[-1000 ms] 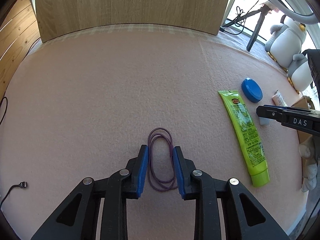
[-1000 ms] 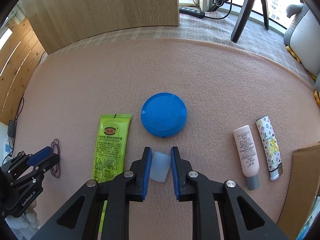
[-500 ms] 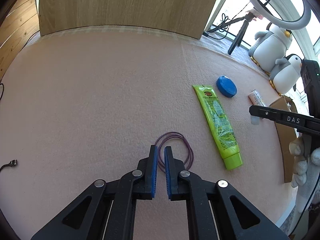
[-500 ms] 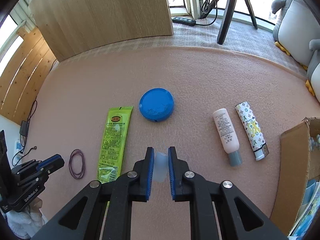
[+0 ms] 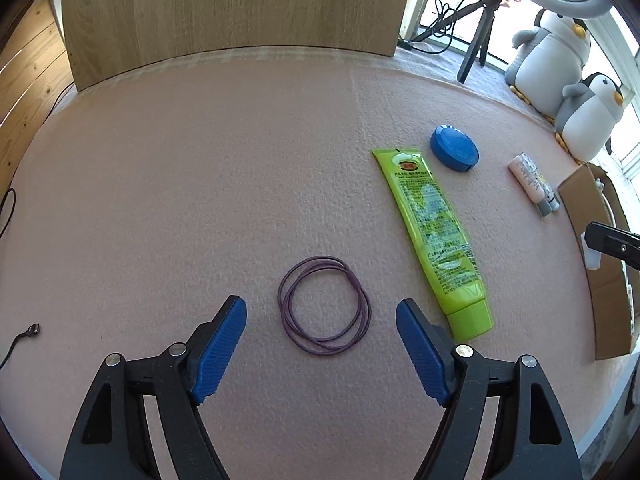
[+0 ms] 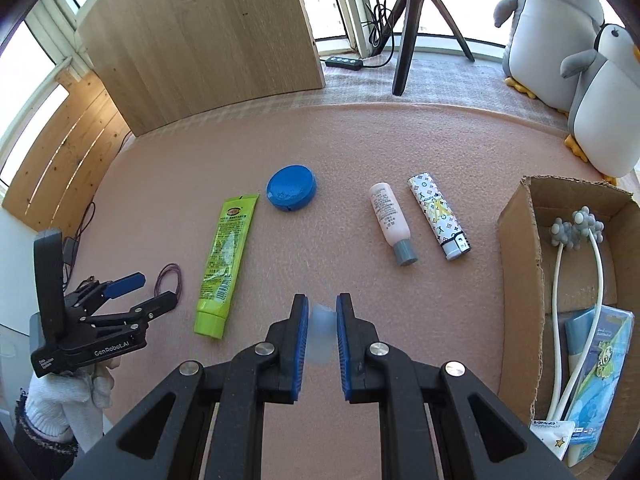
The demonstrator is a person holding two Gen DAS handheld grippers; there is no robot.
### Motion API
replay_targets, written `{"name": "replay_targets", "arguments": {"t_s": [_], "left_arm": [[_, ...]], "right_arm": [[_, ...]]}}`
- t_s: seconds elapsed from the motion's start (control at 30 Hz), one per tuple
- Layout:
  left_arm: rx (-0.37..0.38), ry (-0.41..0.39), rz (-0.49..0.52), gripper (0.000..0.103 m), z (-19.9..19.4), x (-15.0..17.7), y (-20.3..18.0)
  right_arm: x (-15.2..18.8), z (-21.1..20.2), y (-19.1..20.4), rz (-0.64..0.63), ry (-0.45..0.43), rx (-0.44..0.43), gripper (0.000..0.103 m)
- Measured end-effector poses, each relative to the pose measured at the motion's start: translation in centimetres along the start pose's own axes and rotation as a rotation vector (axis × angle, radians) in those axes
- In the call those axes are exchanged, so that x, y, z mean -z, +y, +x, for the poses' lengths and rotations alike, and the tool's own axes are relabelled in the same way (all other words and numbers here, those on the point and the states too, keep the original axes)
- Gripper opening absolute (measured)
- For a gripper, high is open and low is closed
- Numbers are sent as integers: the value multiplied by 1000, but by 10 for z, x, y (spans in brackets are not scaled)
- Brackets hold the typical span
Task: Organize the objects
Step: 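Carry the white block toward the box with the right tool while the left tool grasps the purple rubber bands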
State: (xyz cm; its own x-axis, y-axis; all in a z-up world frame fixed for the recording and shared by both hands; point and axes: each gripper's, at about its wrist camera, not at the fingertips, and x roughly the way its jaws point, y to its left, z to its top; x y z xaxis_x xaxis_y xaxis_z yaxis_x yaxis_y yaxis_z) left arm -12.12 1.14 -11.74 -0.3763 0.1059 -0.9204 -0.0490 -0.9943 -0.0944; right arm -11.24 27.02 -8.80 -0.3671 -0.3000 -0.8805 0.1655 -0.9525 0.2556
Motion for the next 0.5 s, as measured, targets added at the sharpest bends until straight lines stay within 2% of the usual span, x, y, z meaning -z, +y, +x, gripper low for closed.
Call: {"name": "replay_targets", "arguments": {"t_s": [0.03, 0.1, 0.17, 0.2, 0.33, 0.5], "left_arm": [[-4, 10, 13, 55, 5, 1, -3], [-37, -10, 41, 38, 7, 4, -8], [-16, -12, 46, 20, 6, 7, -9], [-5, -8, 45, 7, 5, 8, -8], [22, -6, 16, 5, -1, 15, -1], [48, -43, -21, 5, -23, 26, 5]], "right_arm": [[1, -3, -3, 4, -4, 1, 13], [6, -9, -8, 13, -15, 6, 13], [9, -14, -14, 19, -26, 17, 13], [10, -16, -17, 24, -30, 23, 13], [17, -24, -29, 39, -45, 37, 13], [26, -40, -43, 51, -72, 45, 13]]}}
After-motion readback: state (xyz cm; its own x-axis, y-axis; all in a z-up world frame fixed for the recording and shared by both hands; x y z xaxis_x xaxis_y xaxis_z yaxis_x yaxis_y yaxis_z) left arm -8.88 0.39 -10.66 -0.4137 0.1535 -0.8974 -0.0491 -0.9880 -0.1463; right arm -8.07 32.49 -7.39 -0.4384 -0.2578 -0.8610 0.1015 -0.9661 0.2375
